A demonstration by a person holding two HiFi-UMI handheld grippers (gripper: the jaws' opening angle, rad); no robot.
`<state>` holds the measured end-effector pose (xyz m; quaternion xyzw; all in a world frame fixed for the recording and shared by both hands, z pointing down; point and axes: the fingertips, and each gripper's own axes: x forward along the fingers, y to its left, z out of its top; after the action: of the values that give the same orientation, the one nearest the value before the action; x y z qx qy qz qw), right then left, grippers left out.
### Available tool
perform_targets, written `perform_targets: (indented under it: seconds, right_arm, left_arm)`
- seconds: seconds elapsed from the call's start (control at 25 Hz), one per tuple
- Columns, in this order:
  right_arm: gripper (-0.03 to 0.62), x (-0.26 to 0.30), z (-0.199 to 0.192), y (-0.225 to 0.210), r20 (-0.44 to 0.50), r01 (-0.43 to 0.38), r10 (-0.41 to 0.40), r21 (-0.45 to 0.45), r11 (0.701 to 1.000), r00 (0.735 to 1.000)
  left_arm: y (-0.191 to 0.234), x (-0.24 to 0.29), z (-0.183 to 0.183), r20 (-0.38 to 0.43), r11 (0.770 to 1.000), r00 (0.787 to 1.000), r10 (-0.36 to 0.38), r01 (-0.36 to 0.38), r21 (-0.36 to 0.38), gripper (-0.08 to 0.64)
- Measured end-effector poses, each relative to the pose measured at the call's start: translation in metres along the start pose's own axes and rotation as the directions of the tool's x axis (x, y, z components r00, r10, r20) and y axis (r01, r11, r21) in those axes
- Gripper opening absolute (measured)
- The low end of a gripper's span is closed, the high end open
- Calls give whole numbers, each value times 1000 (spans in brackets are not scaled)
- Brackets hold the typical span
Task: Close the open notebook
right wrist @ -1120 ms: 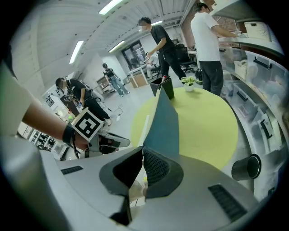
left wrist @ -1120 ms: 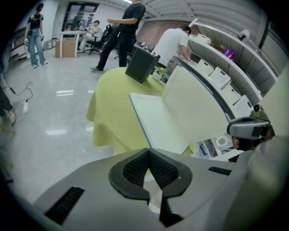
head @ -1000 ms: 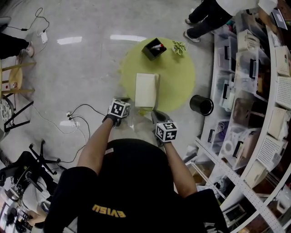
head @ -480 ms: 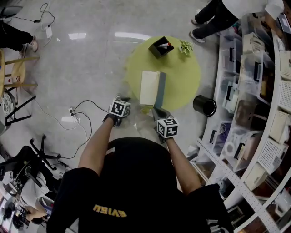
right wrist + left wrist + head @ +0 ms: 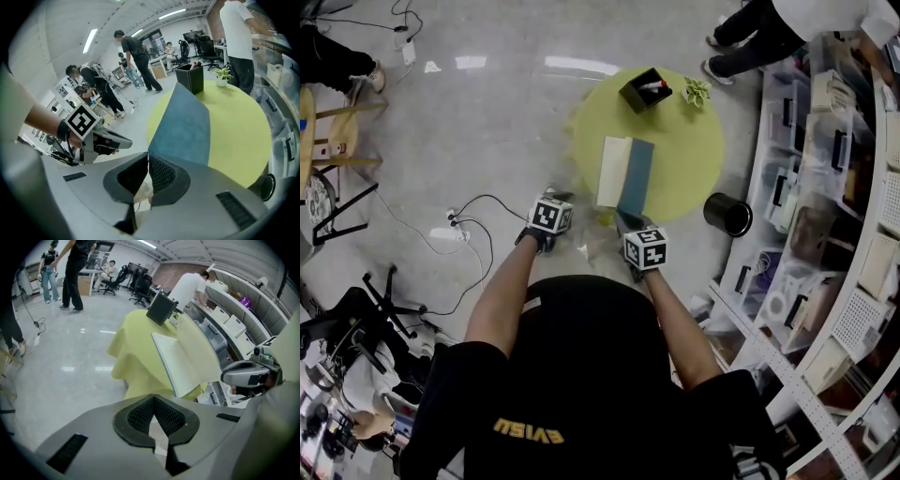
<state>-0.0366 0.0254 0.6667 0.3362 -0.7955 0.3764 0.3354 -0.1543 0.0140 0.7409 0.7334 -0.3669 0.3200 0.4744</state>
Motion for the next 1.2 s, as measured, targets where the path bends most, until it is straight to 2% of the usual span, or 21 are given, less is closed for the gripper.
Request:
perform_targets:
  seconds: [0.44,0.8,1.2]
  right_arm:
    - [11,23,-5,3,-59,-30,28,-32,999,998]
    - [11,43,-11,5,-104,-44,39,-52,998,994]
    - [11,62,-17,3,-152,-37,27,-63,997,988]
  left_arm:
    - [-3,-2,-17,-6,1000,1000,-8,8,-3,17]
    - [14,-10,-33,-18,998,999,29,-30,-47,17]
    - [19,-15,-39,-29,998,999,44,-46,-49,17]
